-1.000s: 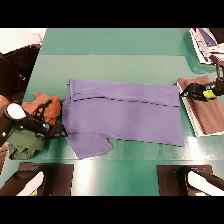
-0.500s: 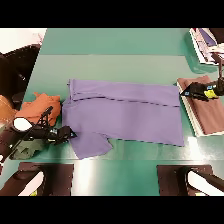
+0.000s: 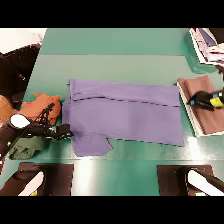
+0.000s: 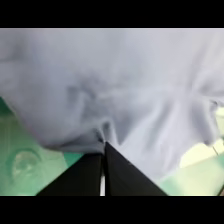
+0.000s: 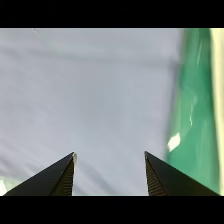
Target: Fold the shirts.
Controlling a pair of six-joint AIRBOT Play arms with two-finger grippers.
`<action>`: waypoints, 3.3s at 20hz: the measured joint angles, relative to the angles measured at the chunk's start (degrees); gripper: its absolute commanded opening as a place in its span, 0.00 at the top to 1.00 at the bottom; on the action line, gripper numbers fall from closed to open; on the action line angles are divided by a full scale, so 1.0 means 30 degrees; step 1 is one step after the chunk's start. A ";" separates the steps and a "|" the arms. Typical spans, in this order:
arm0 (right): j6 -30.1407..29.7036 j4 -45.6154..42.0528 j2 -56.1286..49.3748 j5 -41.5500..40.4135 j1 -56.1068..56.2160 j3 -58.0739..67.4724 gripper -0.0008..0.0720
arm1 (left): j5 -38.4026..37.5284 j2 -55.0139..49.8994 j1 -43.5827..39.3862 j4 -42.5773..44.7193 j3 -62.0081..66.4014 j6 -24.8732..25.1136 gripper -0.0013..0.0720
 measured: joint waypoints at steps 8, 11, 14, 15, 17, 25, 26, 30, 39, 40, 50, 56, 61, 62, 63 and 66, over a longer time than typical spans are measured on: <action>-0.0437 -0.0408 0.0576 -0.0444 -0.5268 -0.7868 0.32 | -0.0911 0.0015 0.0000 0.0270 0.1268 0.0466 0.95; -0.0707 0.0612 -0.0015 -0.0925 -0.5450 -0.8772 0.32 | -0.0838 0.0015 0.0000 0.0277 0.1348 0.0495 0.95; -0.0852 0.1064 -0.0393 -0.0991 -0.4524 -0.8939 0.54 | -0.0750 0.0015 0.0000 0.0357 0.1370 0.0517 0.95; -0.0889 0.1027 -0.0415 -0.1180 -0.4131 -0.8969 0.66 | -0.0787 0.0015 0.0000 0.0401 0.1370 0.0517 0.95; -0.0954 0.0685 -0.0168 -0.1464 -0.3315 -0.8998 0.86 | -0.1188 0.0015 0.0000 0.0641 0.1384 0.0517 0.95; -0.0991 -0.1865 0.4393 0.0262 -0.2076 -0.9012 0.97 | -0.3636 0.0743 0.0000 0.2149 0.1559 0.0335 0.95; -0.0998 -0.2142 0.5122 0.0546 -0.2040 -0.9012 0.97 | -0.3854 0.1246 0.0000 0.2193 0.1566 0.0138 0.95; -0.1005 -0.2696 0.7118 0.1603 -0.1967 -0.9012 0.97 | -0.5508 0.3402 -0.0007 0.2295 0.2113 -0.0976 0.95; -0.0991 -0.1399 0.3810 0.0583 -0.1909 -0.4473 0.97 | -0.2033 0.0299 -0.0015 0.2193 0.6827 -0.0364 0.95; -0.0984 -0.1115 0.2936 0.0255 -0.1807 -0.3628 0.97 | -0.1370 -0.0838 -0.0015 0.2142 0.7490 -0.0015 0.95; -0.0590 -0.0146 -0.6309 -0.2586 0.1180 0.4524 0.96 | 0.3300 -1.1373 -0.0029 0.1858 1.4535 0.2186 0.95; -0.0576 0.0648 -0.9340 -0.2725 0.1778 0.7745 0.43 | 0.4175 -1.2611 -0.0015 0.1770 1.5599 0.1851 0.26; -0.1341 0.1785 -0.9668 -0.1333 0.0481 0.7519 0.24 | 0.2565 -1.2684 -0.0015 0.1588 1.6087 0.1530 0.94; -0.1443 0.2033 -0.9588 -0.1188 0.0058 0.6994 0.24 | 0.2208 -1.2692 -0.0015 0.1501 1.6130 0.1523 0.94; -0.1530 0.2361 -0.9530 -0.1137 -0.0299 0.6448 0.24 | 0.1974 -1.2692 -0.0007 0.1362 1.6160 0.1508 0.94; -0.1996 0.3534 -0.9493 -0.1341 -0.1217 0.4568 0.24 | 0.1421 -1.2692 -0.0036 0.0729 1.6218 0.1479 0.94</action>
